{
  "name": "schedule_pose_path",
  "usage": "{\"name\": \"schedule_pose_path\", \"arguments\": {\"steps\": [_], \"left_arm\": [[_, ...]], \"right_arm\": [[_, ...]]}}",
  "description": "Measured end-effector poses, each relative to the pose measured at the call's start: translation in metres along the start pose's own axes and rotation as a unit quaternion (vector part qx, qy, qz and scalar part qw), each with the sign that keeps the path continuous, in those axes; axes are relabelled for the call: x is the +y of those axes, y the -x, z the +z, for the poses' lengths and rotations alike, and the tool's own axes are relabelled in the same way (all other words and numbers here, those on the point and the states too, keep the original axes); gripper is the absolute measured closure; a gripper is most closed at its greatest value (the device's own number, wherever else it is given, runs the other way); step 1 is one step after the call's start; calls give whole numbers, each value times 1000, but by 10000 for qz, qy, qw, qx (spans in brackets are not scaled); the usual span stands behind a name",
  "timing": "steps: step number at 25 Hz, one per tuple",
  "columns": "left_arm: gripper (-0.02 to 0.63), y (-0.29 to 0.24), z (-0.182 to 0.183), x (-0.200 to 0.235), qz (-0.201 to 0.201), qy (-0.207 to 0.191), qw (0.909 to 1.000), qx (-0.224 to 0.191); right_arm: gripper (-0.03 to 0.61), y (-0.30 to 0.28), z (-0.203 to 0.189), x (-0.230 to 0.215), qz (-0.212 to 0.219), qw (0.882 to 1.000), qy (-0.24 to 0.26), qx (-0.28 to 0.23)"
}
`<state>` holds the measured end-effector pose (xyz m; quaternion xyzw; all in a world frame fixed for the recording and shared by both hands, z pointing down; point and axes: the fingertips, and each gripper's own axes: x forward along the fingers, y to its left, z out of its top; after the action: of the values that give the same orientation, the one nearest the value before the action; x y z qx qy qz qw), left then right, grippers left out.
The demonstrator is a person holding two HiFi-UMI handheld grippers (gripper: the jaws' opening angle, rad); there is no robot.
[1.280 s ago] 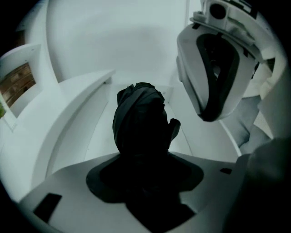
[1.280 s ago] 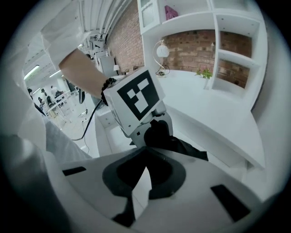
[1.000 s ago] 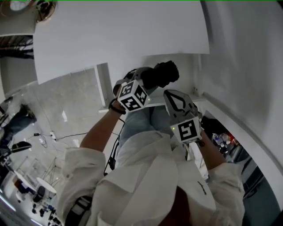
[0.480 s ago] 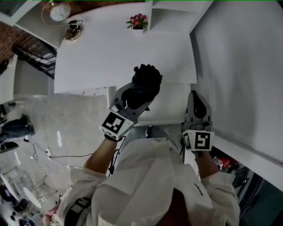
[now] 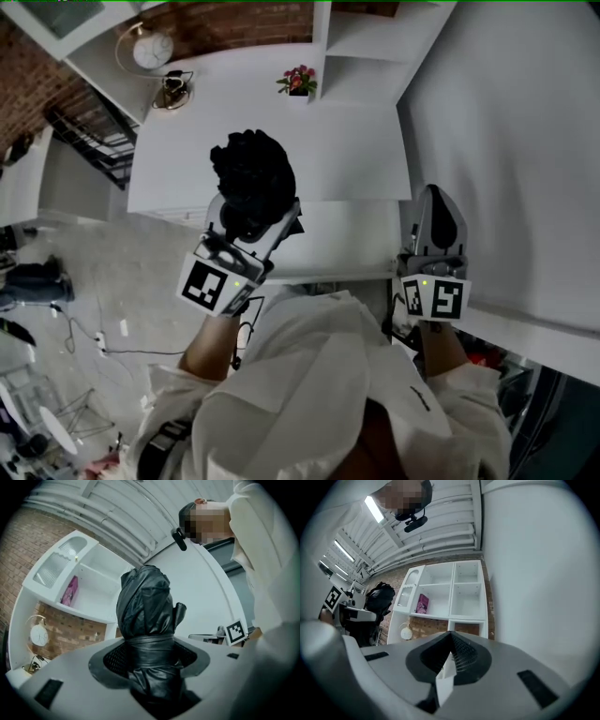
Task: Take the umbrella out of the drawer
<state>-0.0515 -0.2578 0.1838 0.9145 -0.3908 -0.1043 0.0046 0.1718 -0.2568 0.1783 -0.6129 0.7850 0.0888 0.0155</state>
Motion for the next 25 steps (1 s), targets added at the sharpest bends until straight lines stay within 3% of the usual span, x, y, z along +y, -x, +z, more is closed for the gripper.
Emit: {"name": "schedule_pose_path", "arguments": {"steps": [6,25], "left_arm": [[342,7,22,6,-15,-73,9992,-387],[342,3,9,3,65,-130,9998,-113]], "right_arm": [[561,4,14,-1,-107,9999,43,-104],[561,6,5,-2,-100,9998,-156,-6]]}}
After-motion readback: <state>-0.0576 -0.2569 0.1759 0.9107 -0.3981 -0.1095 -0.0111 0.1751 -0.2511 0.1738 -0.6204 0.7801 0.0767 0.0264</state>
